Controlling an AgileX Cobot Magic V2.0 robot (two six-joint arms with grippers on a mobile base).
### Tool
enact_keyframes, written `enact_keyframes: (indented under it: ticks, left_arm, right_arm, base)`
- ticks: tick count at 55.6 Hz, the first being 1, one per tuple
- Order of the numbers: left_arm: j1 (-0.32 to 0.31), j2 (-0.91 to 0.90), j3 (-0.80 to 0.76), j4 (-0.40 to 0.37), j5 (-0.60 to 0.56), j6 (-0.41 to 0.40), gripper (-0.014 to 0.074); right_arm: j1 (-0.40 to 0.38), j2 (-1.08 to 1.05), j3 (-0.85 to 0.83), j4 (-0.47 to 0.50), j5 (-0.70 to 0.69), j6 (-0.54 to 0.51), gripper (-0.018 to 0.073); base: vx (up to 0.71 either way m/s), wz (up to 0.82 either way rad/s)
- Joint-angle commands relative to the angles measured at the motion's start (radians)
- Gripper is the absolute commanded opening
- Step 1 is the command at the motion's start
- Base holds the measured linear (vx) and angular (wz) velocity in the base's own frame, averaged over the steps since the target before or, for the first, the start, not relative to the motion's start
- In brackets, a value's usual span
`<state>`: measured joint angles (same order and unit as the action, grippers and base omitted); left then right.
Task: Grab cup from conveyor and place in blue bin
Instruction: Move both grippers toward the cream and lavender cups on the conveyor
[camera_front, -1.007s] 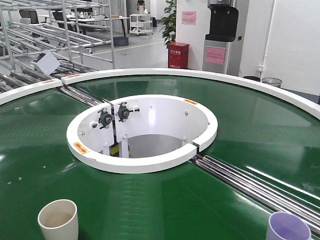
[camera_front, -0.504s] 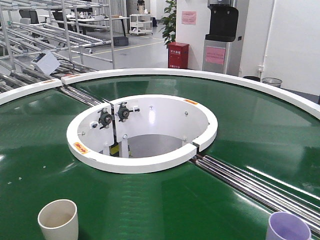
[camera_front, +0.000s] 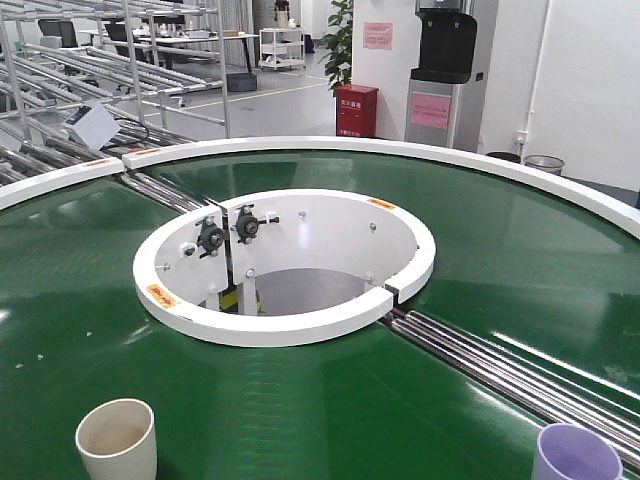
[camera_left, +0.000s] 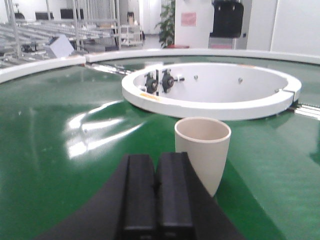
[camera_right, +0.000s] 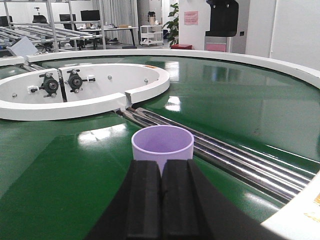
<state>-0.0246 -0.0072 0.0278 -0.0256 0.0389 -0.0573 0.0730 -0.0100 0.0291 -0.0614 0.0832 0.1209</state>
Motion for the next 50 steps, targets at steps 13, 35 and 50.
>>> enact_keyframes:
  ticks: [13,35,50]
  left_arm:
    - [-0.009,-0.014,-0.113,-0.002,-0.237,-0.054,0.0008]
    - [-0.009,0.32,-0.495,0.026,0.002,0.187,0.0068]
    - [-0.009,0.544,-0.495,0.026,0.033,0.18,0.0292]
  right_arm:
    - [0.001,0.005,-0.073,-0.01,-0.166,0.011,-0.0009]
    - [0.001,0.435,-0.532,-0.111,0.073,0.008,-0.0004]
    - [0.001,0.695,-0.55,-0.111,0.132,0.015,0.0048]
  base:
    - [0.0,0.0]
    - [0.0,0.0]
    - [0.0,0.0]
